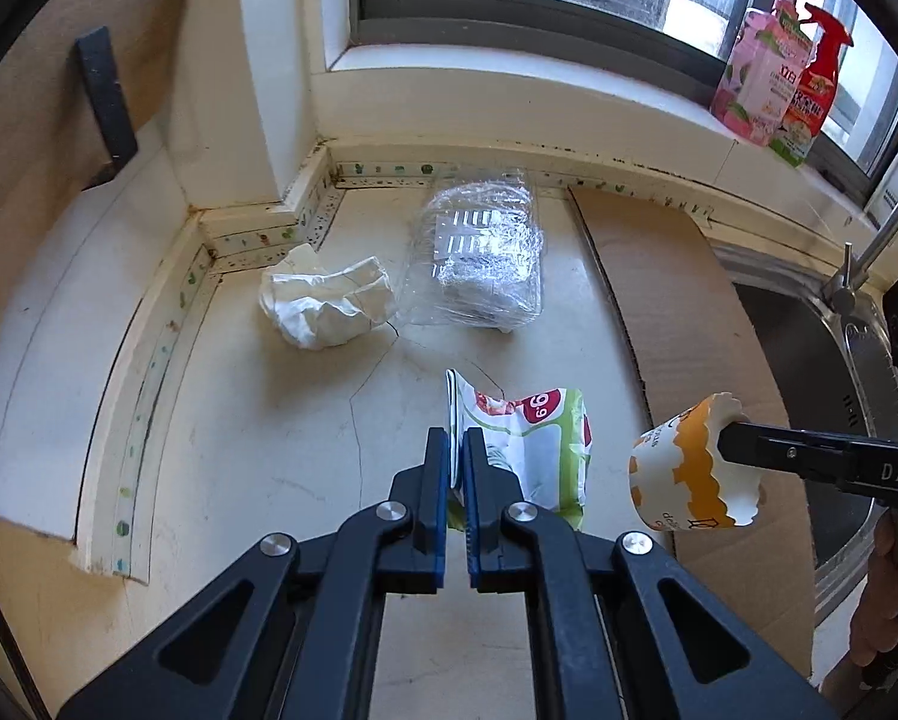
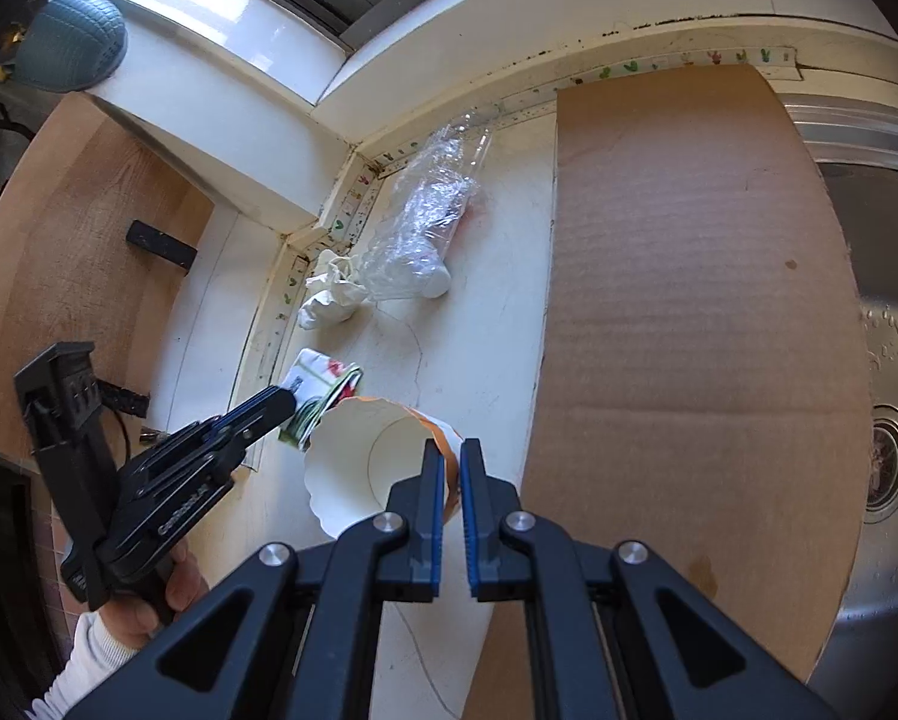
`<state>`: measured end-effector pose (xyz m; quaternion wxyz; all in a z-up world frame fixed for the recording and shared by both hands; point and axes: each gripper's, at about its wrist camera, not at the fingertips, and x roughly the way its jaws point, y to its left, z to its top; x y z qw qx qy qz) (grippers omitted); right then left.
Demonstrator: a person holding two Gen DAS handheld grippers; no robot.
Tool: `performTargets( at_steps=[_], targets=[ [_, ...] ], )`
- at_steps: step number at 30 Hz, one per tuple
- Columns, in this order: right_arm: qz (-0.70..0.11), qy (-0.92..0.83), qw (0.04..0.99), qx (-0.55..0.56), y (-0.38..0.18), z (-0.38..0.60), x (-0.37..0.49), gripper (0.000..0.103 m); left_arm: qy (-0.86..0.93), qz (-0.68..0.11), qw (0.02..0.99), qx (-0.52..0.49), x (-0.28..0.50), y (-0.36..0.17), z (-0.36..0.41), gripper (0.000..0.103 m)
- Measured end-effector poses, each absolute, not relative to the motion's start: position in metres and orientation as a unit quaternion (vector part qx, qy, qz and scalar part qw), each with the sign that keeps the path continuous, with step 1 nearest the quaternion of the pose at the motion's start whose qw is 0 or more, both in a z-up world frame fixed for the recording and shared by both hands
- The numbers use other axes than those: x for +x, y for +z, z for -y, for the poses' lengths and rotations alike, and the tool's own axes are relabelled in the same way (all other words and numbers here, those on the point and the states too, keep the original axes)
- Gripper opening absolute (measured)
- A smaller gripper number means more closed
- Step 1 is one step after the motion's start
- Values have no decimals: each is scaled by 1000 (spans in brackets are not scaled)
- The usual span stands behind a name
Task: Collect trash
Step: 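Grasp the green-and-white snack wrapper with left tool while right tool grasps the paper cup, then carry wrapper and paper cup down over the bin and open both tools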
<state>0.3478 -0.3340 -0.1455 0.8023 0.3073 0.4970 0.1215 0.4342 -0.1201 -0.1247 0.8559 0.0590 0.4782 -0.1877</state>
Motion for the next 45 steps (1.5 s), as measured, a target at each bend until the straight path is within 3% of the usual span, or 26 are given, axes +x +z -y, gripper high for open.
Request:
performTargets(
  at_steps=[11, 20, 31, 45],
  targets=[
    [-454, 102, 830, 306, -101, 294, 244, 2, -186, -436, 881, 12, 299, -60, 70, 2],
    [-460, 72, 828, 312, -109, 238, 121, 2, -218, -453, 865, -9, 176, -70, 24, 2],
    [-565, 29, 772, 291, -194, 187, 24, 2, -203, -541, 816, -14, 86, -162, -5, 2],
    [-671, 5, 692, 267, -392, 172, 28, 3, -126, -641, 757, -26, 66, -371, -15, 3]
  ],
)
